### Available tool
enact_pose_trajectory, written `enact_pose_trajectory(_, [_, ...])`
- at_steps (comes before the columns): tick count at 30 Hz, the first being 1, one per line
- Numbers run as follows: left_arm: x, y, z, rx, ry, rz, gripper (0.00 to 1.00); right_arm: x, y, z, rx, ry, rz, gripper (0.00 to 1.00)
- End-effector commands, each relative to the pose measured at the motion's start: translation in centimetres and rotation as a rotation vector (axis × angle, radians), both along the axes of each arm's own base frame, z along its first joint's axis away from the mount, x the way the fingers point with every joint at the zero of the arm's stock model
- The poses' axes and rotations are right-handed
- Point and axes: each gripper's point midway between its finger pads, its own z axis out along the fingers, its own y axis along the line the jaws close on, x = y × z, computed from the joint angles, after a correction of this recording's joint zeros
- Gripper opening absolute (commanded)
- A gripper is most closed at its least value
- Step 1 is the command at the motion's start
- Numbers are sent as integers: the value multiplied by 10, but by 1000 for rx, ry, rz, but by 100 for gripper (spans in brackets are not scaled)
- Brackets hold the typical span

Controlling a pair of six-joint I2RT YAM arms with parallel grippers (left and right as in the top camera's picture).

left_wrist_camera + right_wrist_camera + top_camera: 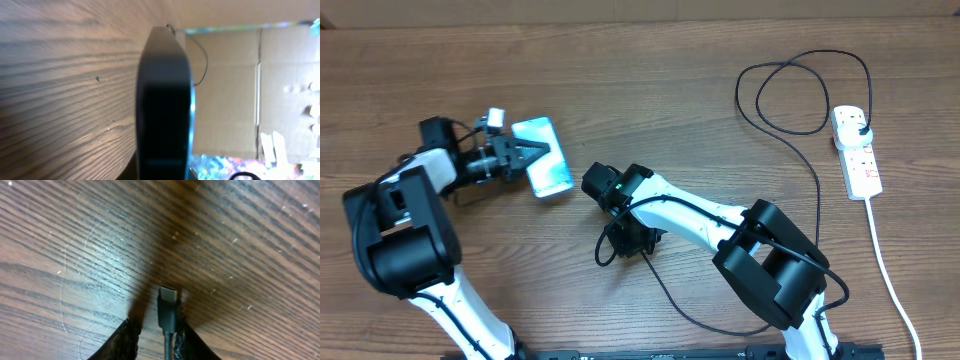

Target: Plug charger to phone and switch on socket

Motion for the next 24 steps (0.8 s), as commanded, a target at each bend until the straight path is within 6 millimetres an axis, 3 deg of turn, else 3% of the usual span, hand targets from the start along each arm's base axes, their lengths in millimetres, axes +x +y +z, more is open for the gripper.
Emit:
enact_pose_trajectory(1, [-1,16,31,-56,-118,17,4,-3,-6,-7,-3,2,0,20])
enact_pose_trajectory(3, [-3,19,30,-57,-111,23,4,-3,-8,-8,-7,6,-2,6])
enact_pose_trajectory(8, [-12,13,48,-163,-138,6,4,-3,-2,4,40,1,-6,4])
enact_pose_trajectory(15, [-23,20,77,-171,-185,31,5,-5,28,85,330,-23,13,4])
enact_pose_trajectory(20, [-30,17,111,-134,-232,25,4,-8,29,149,565,4,46,4])
enact_pose_trajectory(24, [-36,13,134,-47,-201,40,4,-8,20,188,709,3,87,4])
